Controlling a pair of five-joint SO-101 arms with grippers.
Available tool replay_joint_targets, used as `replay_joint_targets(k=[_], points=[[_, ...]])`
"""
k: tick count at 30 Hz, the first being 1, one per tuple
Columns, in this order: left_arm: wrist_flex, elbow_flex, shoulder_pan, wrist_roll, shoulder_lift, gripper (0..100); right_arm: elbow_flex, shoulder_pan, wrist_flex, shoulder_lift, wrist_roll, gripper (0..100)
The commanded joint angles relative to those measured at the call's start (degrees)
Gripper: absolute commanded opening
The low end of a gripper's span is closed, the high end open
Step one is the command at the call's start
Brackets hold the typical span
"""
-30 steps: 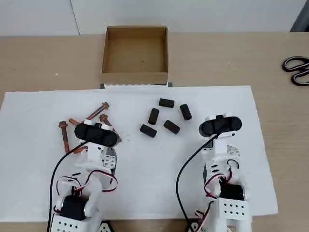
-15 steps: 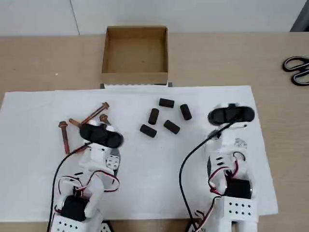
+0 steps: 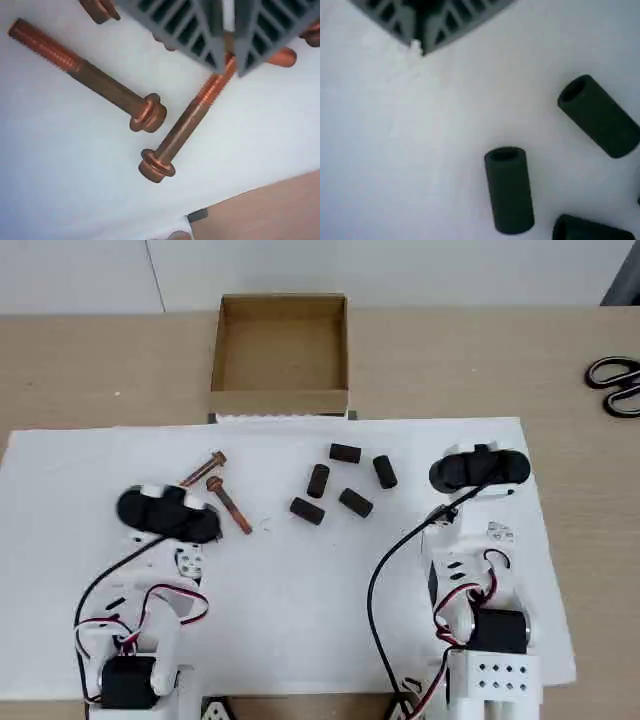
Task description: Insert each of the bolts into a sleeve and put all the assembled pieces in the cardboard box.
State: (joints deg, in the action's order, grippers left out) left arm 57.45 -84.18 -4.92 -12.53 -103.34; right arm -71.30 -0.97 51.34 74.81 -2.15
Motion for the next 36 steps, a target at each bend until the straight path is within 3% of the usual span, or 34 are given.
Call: replay_joint_targets(k=[1, 6, 10, 15, 20, 27, 36], points=[[0.88, 4.26, -1.14, 5.89, -0.26, 1, 5.10, 0.40, 2.15, -0.04, 0.79, 0.4], [2.73, 8.57, -1.23, 9.85, -0.18, 1, 11.08, 0.92, 5.41, -0.22, 0.79, 0.4], [3.16, 9.98, -1.32, 9.85, -0.09, 1, 16.79, 5.67, 11.21, -0.48, 1.32, 0.4], [5.98, 15.25, -1.05, 9.76, 2.46, 1, 25.85, 7.60, 15.87, -8.13, 5.89, 0.4], [9.41, 28.00, -0.97, 10.11, 16.44, 1, 36.92, 7.87, 22.11, -18.59, 8.53, 0.4], [11.34, 47.16, -0.88, 14.24, 35.96, 1, 44.13, 9.01, 23.69, -22.37, 8.44, 0.4], [17.85, 55.08, -1.32, 13.10, 56.18, 1, 44.40, 13.05, 25.36, -35.30, 5.19, 0.4]])
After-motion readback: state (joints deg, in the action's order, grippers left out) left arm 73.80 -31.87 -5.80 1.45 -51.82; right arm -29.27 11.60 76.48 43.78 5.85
